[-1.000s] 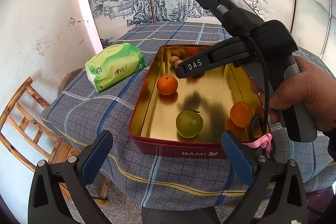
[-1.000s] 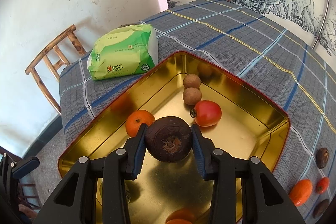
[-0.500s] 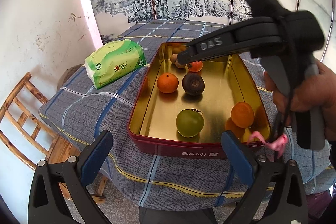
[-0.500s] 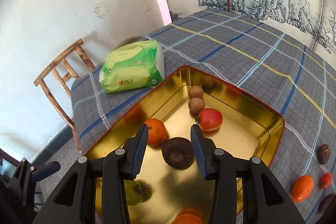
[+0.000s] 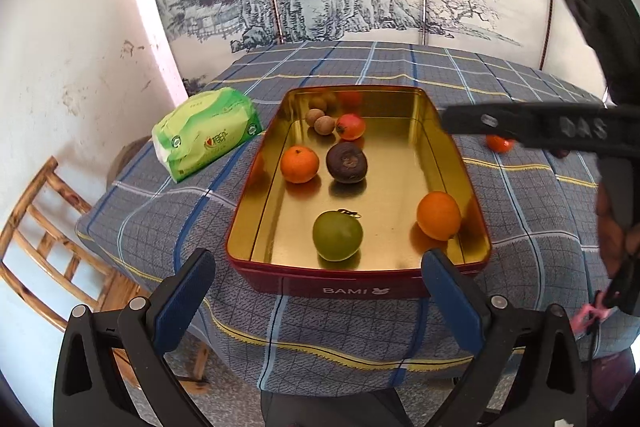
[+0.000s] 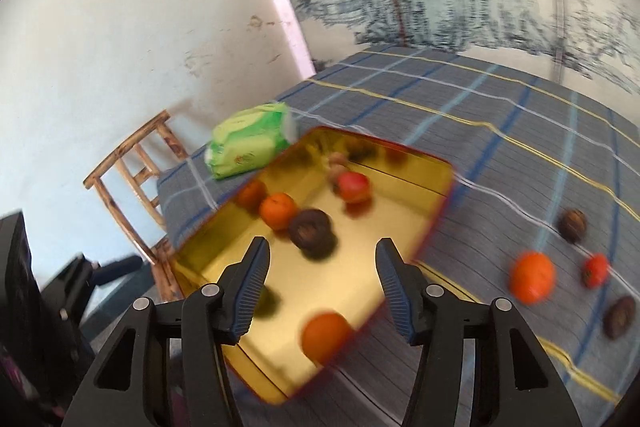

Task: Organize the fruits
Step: 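Withdraw the open right tool from the tin toward the loose fruits, then grasp a mandarin with the left tool while the right tool grasps a small cracked brown fruit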

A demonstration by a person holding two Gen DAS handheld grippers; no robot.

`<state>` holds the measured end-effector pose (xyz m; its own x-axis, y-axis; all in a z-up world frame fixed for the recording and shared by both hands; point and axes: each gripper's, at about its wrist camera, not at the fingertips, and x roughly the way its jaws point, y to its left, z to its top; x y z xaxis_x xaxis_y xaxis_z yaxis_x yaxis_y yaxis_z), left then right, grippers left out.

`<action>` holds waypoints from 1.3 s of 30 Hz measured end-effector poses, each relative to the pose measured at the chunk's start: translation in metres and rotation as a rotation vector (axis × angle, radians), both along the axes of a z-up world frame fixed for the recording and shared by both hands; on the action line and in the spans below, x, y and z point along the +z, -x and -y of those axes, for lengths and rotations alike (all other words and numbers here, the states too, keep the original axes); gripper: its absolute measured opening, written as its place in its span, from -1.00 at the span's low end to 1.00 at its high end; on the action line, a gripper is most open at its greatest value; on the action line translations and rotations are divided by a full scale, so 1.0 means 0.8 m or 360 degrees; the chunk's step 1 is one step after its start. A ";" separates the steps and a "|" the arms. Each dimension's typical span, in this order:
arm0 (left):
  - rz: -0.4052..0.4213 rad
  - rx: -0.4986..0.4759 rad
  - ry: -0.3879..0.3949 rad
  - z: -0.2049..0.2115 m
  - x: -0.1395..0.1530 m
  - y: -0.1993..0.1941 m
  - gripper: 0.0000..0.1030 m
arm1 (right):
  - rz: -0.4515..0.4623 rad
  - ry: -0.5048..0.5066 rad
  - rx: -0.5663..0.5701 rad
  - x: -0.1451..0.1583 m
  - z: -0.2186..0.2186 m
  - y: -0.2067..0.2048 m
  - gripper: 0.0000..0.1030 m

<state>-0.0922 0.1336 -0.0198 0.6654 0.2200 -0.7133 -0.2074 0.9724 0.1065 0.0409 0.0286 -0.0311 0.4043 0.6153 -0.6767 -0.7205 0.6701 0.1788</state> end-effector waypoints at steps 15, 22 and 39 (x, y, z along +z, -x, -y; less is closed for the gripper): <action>-0.0061 -0.0377 -0.0026 0.072 0.029 -0.035 0.98 | 0.0018 0.0136 -0.0750 -0.040 0.276 -0.034 0.19; -0.0096 -0.0548 0.0087 0.122 0.048 -0.098 0.96 | 0.0037 0.0133 -0.0956 -0.051 0.357 -0.048 0.21; -0.0442 -0.0552 0.0177 0.173 -0.026 -0.279 0.38 | -0.0055 -0.0118 -0.0870 -0.063 0.387 -0.048 0.37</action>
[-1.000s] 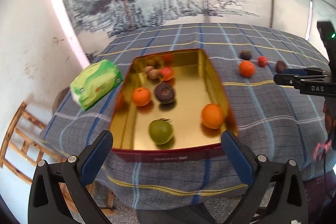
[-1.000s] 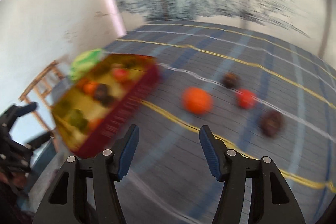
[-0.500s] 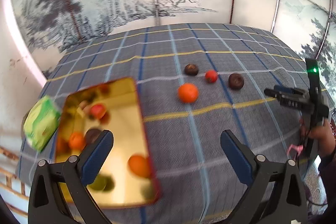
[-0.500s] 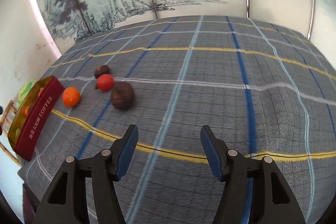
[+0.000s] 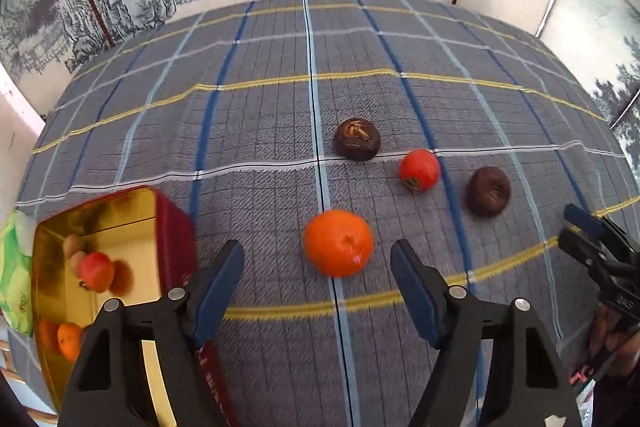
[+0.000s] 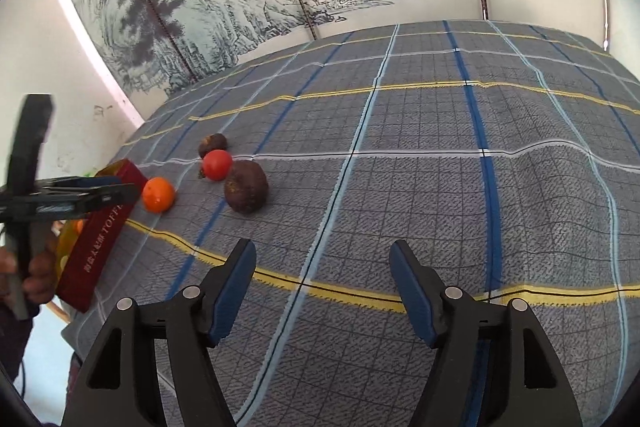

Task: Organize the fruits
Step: 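Grasp a mandarin with the left tool while the right tool grasps a small cracked brown fruit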

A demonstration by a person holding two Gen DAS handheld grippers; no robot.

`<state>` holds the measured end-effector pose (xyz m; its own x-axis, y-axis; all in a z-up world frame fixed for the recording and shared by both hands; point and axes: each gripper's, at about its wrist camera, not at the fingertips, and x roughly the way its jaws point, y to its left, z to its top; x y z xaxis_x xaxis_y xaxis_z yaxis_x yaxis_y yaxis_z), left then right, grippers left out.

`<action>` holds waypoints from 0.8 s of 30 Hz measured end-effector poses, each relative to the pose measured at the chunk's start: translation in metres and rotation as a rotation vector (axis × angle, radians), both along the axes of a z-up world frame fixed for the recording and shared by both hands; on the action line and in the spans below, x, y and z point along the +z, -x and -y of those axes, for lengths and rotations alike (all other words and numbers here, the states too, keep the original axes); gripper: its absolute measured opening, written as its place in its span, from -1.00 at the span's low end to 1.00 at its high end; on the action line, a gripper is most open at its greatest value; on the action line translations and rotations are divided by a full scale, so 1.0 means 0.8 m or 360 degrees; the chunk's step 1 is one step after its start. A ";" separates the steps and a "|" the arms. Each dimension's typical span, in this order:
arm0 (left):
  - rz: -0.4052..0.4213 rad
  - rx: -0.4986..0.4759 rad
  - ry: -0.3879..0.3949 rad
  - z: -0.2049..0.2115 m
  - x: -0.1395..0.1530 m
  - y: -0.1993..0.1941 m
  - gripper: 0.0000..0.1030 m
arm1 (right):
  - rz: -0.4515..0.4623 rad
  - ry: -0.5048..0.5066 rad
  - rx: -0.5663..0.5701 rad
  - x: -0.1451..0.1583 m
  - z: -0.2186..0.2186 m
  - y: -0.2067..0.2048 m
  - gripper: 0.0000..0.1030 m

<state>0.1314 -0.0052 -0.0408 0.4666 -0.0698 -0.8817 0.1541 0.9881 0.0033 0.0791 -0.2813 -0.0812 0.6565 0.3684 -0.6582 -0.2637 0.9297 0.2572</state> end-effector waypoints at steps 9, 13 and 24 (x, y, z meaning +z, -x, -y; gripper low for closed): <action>-0.0063 -0.0017 -0.0095 0.014 -0.029 -0.023 0.34 | -0.0020 -0.0056 0.0037 -0.001 0.000 -0.003 0.42; -0.0102 -0.0035 -0.0016 0.015 -0.039 -0.025 -0.29 | -0.0020 -0.0059 0.0041 -0.001 0.000 -0.005 0.45; -0.0027 0.0084 0.0209 0.008 0.003 0.024 -0.29 | 0.0080 0.0012 0.0285 0.038 -0.029 -0.017 0.47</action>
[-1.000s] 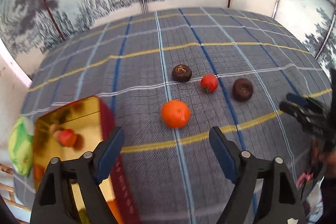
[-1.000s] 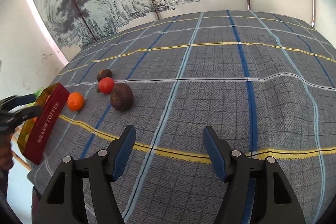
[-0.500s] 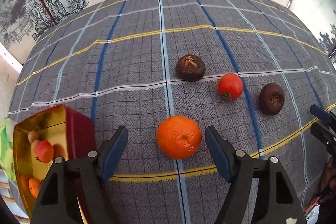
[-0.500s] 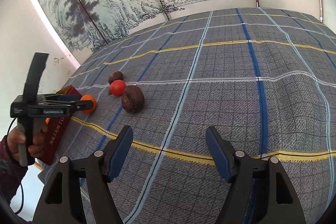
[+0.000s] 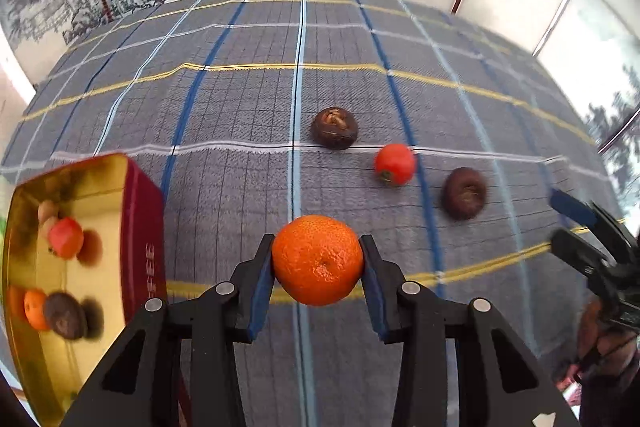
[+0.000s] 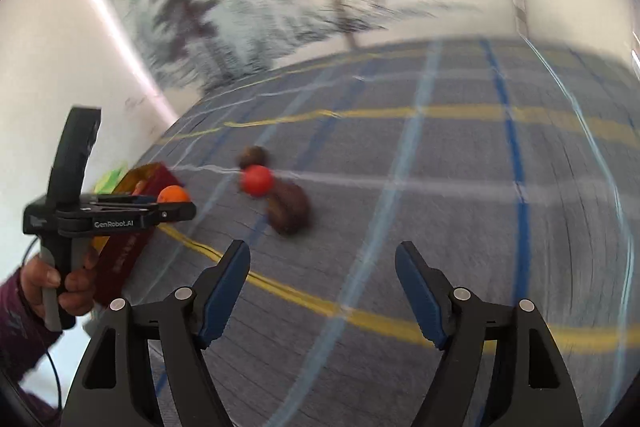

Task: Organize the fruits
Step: 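Grasp a mandarin with the left tool while the right tool grasps a small cracked brown fruit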

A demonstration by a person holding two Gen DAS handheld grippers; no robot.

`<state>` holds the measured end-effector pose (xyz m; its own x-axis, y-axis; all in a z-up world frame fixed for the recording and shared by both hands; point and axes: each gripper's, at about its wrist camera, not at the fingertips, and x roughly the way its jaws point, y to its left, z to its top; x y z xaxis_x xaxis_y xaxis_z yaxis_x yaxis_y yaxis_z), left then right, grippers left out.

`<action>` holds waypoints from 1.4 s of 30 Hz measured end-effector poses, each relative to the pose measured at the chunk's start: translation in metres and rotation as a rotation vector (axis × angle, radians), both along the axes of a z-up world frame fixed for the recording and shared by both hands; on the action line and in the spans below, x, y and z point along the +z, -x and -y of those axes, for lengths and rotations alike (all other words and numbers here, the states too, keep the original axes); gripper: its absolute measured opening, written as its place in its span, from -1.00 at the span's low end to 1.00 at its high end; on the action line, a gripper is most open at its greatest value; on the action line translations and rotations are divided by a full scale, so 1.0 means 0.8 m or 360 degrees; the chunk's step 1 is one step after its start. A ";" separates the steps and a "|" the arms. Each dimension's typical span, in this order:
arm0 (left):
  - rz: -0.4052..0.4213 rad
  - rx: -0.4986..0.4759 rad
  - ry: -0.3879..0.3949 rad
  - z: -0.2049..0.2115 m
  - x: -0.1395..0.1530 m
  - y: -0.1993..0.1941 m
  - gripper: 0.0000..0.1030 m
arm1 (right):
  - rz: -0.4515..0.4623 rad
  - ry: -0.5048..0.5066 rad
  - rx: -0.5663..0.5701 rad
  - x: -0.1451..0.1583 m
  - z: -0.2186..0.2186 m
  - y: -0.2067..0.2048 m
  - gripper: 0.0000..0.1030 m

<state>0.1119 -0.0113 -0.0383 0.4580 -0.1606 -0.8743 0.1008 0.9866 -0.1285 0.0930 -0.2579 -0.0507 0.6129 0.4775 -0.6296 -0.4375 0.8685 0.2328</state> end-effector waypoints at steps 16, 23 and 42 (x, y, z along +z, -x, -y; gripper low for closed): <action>0.0100 0.0038 0.0085 -0.026 0.053 0.065 -0.29 | -0.0123 0.0262 0.0422 0.003 -0.176 -0.143 0.47; 0.0082 0.0051 0.0142 -0.036 0.050 0.070 -0.29 | -0.0227 0.0391 0.0390 -0.021 -0.206 -0.172 0.47; 0.0136 0.0150 0.0148 -0.061 0.066 0.109 -0.29 | 0.0079 0.0268 0.0392 0.007 -0.174 -0.004 -0.26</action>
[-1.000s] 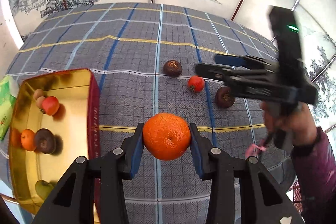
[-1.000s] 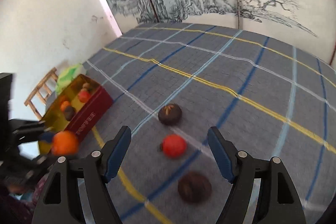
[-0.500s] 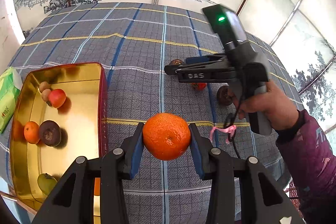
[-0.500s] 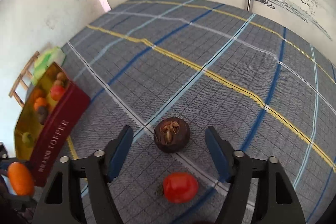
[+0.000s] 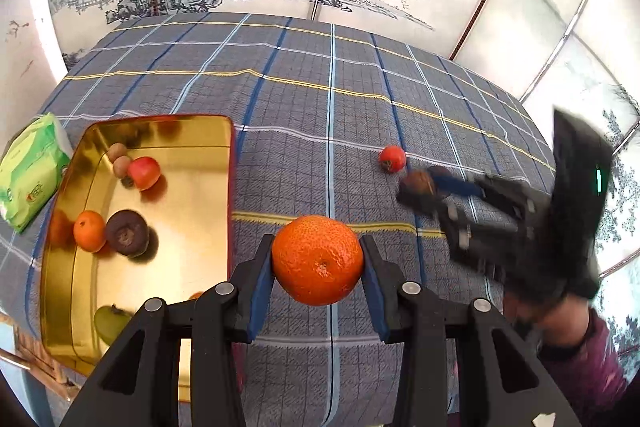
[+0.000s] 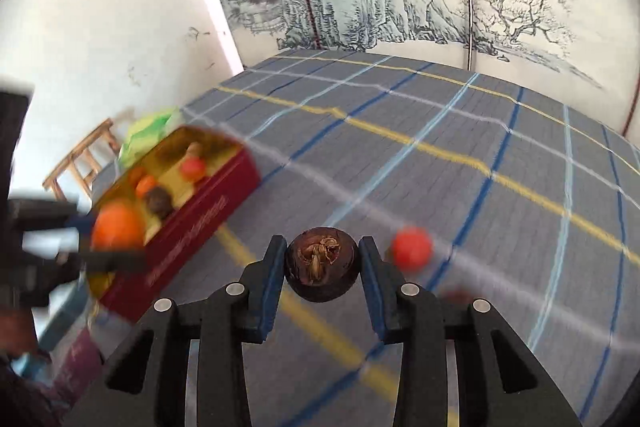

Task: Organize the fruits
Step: 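Grasp a mandarin with the left tool while the right tool grasps a small cracked brown fruit, then lower the mandarin into the gold tin and open left tool while right tool holds brown fruit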

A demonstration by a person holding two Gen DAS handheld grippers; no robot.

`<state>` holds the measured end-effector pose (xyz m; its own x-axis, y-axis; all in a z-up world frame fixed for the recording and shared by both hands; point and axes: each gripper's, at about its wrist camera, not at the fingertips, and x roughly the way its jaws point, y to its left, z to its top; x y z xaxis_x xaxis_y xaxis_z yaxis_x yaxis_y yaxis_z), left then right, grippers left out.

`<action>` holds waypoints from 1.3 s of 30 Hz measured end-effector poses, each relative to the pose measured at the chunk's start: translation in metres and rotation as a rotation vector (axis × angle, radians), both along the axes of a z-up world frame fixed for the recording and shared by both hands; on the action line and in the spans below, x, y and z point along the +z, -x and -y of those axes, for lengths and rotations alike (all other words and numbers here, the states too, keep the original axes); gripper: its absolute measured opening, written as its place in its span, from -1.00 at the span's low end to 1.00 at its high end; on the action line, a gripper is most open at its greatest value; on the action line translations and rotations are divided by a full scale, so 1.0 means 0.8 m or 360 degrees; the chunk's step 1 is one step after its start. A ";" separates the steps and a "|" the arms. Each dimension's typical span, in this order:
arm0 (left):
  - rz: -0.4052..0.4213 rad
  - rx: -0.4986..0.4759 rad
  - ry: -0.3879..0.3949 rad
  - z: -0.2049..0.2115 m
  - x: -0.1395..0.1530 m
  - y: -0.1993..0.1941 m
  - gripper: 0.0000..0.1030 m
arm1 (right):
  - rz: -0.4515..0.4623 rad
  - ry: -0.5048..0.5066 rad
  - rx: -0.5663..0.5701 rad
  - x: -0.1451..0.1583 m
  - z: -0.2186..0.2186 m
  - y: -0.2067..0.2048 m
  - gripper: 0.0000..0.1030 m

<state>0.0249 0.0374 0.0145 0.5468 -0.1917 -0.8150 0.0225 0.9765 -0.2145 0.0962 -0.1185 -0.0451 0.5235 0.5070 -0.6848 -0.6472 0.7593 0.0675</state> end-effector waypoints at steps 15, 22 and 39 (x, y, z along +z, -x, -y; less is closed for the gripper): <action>0.0082 0.0102 -0.0136 -0.023 0.009 0.052 -0.28 | -0.0074 0.0075 -0.0071 -0.058 0.004 0.032 -0.26; 0.0106 0.0156 -0.0207 -0.044 0.003 0.060 -0.28 | -0.0089 0.0092 -0.0100 -0.063 -0.001 0.029 -0.26; 0.0096 0.0273 -0.0265 -0.103 -0.025 0.058 -0.28 | -0.0090 0.0121 -0.0112 -0.065 -0.005 0.025 -0.26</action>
